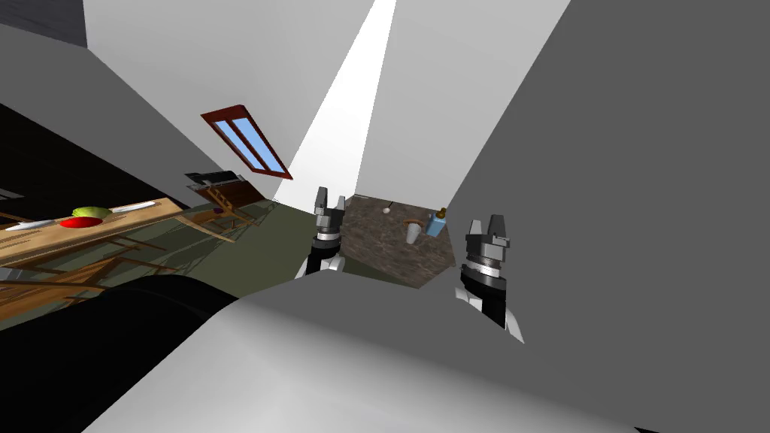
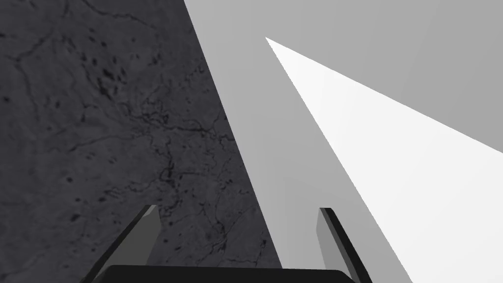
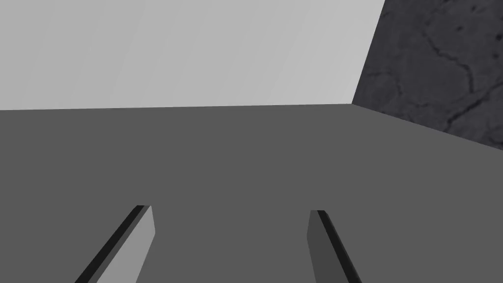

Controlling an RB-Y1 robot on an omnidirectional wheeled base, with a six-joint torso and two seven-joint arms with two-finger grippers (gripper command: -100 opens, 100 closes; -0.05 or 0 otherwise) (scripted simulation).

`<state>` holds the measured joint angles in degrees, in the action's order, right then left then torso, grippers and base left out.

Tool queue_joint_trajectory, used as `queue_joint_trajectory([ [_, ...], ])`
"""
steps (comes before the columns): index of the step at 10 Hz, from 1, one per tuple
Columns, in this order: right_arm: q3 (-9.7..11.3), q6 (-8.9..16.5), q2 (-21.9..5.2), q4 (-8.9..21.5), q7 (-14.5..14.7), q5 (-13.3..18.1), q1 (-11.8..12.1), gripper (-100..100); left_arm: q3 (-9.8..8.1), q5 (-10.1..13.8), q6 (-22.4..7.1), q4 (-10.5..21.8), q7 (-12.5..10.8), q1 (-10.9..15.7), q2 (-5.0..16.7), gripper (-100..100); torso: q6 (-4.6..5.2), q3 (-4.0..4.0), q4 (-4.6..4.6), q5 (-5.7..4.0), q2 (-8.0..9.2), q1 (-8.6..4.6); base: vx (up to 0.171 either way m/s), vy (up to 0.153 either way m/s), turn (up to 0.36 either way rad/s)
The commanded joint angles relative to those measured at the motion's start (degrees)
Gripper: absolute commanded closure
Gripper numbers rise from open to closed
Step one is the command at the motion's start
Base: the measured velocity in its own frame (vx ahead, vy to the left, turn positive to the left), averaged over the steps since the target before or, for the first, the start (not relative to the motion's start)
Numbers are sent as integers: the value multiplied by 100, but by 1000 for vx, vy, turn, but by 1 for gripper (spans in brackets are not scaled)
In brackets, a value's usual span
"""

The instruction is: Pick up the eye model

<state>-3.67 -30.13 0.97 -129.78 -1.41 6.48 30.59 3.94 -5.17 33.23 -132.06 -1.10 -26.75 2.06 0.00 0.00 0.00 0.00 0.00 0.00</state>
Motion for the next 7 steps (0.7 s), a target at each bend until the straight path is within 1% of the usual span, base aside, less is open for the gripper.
queue_joint_trajectory([
  [1, -76, -45, -270, 44, 14, 45, -77, -100, 0, 0, 0, 0, 0, 0, 0, 0, 0, 0, 0, 0, 0, 0, 0, 48, 97],
  [4, -213, -150, -705, 180, 56, 169, -221, -100, 1, 0, 0, 0, 0, 0, -1, 0, -1, 0, 0, 6, -1, 28, 0, 83, 87],
  [7, -370, -283, -1223, 441, 134, 373, -387, -100, 1, 0, 0, 0, 0, 0, -1, 0, -2, 0, 0, 10, 1, 45, -5, 113, 121],
])
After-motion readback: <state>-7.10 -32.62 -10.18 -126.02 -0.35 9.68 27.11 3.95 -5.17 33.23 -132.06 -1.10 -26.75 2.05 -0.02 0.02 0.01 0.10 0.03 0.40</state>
